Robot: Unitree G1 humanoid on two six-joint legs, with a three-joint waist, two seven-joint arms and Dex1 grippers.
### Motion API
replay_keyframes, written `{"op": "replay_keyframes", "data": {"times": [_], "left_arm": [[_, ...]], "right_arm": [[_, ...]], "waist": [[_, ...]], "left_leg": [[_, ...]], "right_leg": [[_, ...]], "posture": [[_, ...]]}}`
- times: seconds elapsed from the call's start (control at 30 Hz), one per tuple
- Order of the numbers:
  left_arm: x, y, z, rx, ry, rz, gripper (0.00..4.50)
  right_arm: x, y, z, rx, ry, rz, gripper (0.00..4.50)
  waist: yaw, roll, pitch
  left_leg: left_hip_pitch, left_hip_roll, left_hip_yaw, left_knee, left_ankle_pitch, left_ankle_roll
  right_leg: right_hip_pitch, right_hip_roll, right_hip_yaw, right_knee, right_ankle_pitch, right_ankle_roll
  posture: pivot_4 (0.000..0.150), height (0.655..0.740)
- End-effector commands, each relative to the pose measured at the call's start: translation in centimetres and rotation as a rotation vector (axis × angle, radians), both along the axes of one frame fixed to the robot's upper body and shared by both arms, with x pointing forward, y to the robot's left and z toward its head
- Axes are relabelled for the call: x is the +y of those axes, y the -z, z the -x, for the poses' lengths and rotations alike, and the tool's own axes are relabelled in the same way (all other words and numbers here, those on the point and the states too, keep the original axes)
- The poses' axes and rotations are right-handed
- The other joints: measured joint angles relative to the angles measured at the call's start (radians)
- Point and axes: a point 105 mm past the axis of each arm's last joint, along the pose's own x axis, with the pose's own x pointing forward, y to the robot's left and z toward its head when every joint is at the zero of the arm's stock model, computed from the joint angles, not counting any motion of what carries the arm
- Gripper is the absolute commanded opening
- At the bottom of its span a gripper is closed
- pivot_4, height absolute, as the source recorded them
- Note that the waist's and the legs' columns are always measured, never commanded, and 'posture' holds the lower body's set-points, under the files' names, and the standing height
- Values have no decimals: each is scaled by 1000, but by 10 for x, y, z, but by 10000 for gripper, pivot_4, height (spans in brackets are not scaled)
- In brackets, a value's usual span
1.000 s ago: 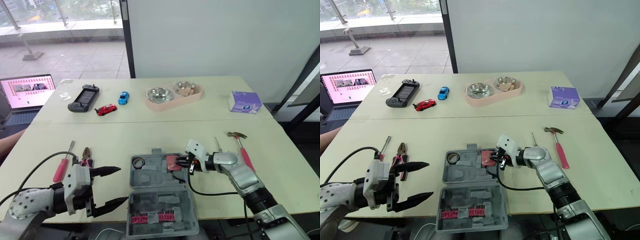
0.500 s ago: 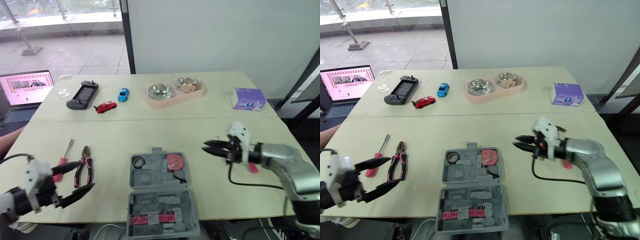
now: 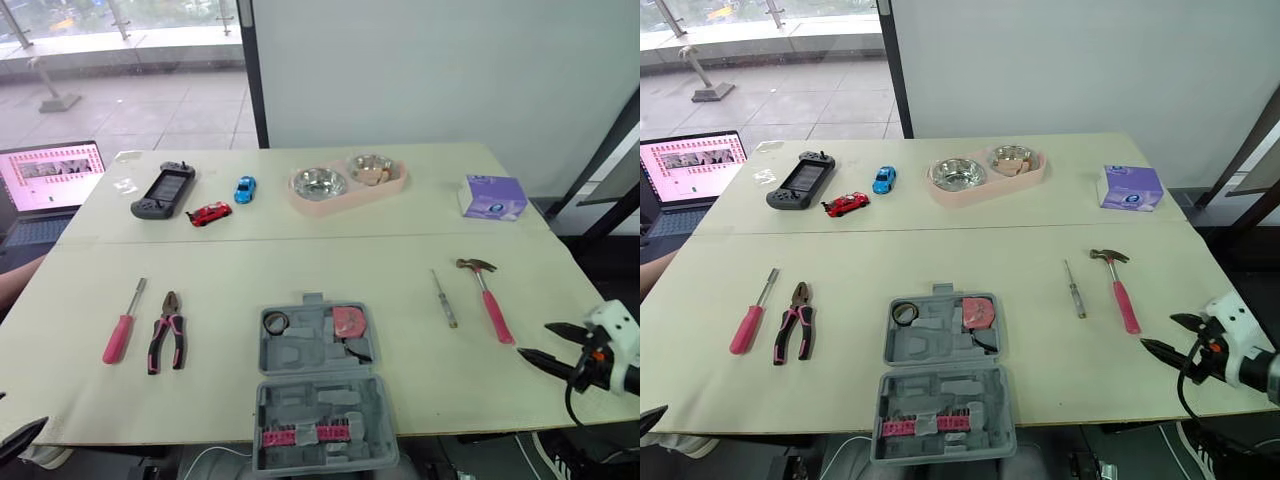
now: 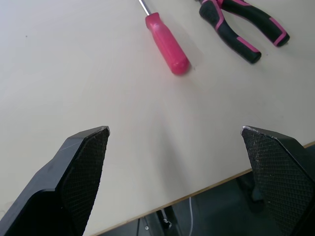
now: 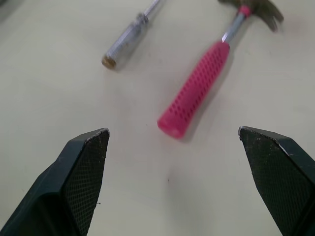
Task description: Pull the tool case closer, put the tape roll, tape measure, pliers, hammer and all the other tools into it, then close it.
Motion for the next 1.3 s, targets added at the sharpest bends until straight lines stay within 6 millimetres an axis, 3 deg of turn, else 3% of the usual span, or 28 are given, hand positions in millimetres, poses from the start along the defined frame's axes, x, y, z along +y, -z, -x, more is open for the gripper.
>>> {"op": "replay_keyframes", "data": {"times": [0.03,0.37,0.6,0.7,0.9,1.1,1.3], "left_arm": [[6,-11,-4,-15,21,-55,45000],[4,-11,-14,-39,37,-40,45000],[-26,-7,-25,-152,-35,111,45000],[-45,-8,-32,-260,-142,165,45000],[-81,0,-51,-275,-374,238,45000],[-113,-3,-91,-258,-457,250,45000],[-127,4,-130,-175,-486,260,45000]], "right_arm": [[-5,-8,1,-49,7,9,44375],[5,-5,-1,-83,12,-19,44375],[68,-35,-26,-188,-129,-91,44375],[127,-62,-40,-253,-303,-138,44375],[210,-89,-53,-302,-587,-174,44375],[260,-85,-55,-287,-770,-143,44375],[275,-83,-51,-265,-838,-151,44375]], "waist": [[0,0,0],[-3,0,0],[-5,1,0],[-5,2,0],[5,-2,0],[23,-3,-1],[24,-3,-1]], "left_leg": [[0,0,0,0,0,0],[1,0,0,0,0,0],[1,0,0,0,0,0],[1,0,0,0,0,0],[0,1,-2,2,0,-1],[-1,-1,-4,2,1,-1],[-1,-2,-4,2,2,-3]], "right_leg": [[0,0,0,0,0,0],[0,0,0,2,0,0],[0,0,1,3,1,2],[0,0,1,3,2,4],[0,1,0,3,3,4],[0,0,-1,3,3,4],[-1,0,-1,4,3,4]], "posture": [[1500,7360],[1500,7360],[1500,7360],[1500,7360],[1500,7360],[1500,7360],[1500,7360]]}}
